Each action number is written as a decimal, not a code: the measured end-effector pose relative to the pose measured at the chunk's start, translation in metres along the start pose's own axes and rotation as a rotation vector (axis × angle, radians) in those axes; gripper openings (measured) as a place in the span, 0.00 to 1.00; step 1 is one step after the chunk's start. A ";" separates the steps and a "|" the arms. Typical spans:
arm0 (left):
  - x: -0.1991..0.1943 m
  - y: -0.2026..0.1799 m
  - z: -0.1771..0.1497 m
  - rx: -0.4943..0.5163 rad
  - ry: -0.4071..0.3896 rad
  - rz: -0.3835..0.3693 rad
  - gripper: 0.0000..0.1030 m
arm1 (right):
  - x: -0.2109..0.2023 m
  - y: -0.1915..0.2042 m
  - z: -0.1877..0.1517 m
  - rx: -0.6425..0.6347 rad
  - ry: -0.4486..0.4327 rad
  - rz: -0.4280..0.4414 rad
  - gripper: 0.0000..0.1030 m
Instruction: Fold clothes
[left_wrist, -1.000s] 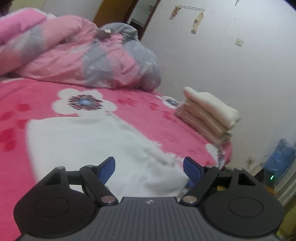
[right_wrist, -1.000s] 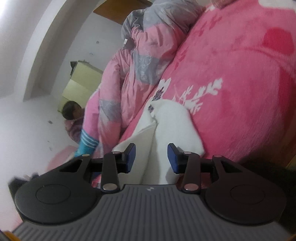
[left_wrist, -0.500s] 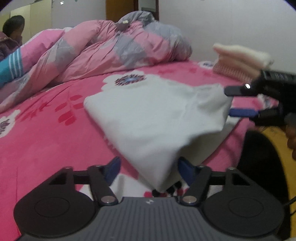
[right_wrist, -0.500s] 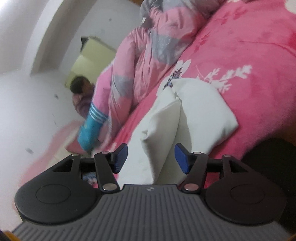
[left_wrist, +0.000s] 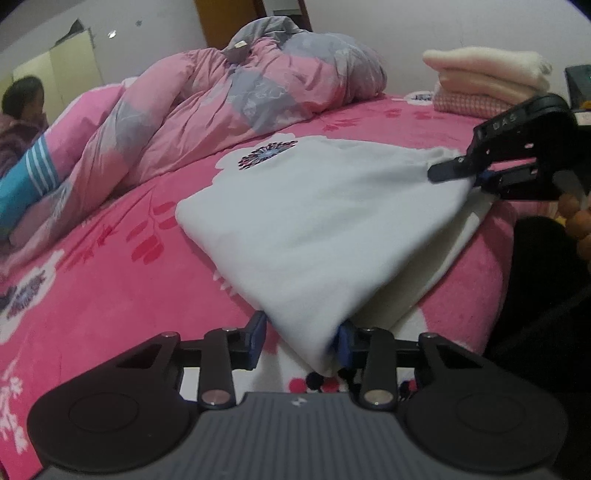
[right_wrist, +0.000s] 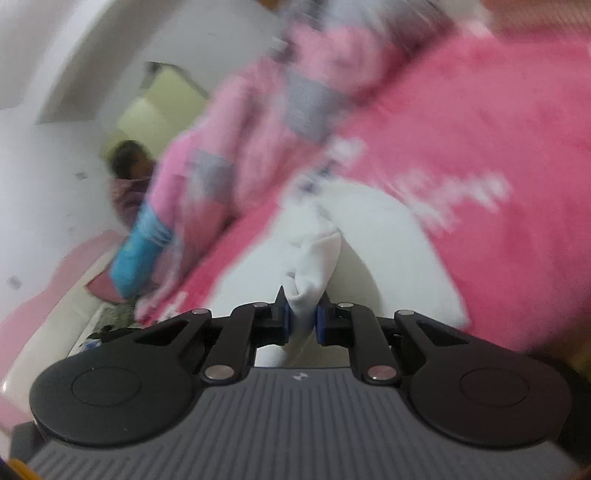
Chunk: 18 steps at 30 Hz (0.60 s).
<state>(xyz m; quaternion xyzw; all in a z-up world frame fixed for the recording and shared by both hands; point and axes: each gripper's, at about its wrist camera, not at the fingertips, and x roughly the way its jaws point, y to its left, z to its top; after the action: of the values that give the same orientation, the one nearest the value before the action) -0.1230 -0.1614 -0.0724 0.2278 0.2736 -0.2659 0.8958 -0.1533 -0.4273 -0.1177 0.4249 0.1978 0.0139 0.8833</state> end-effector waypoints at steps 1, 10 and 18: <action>-0.001 -0.002 0.002 0.013 0.001 0.007 0.36 | 0.003 -0.009 -0.001 0.034 0.011 -0.003 0.09; 0.002 -0.014 0.009 0.049 0.020 0.025 0.42 | -0.009 -0.007 0.018 -0.068 -0.077 0.021 0.09; -0.002 -0.003 0.007 -0.008 0.039 0.001 0.53 | -0.018 -0.009 0.020 -0.053 -0.103 0.040 0.08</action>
<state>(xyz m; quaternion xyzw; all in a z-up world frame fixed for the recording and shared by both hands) -0.1236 -0.1668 -0.0662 0.2294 0.2922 -0.2600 0.8913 -0.1637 -0.4515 -0.1079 0.4052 0.1432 0.0149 0.9028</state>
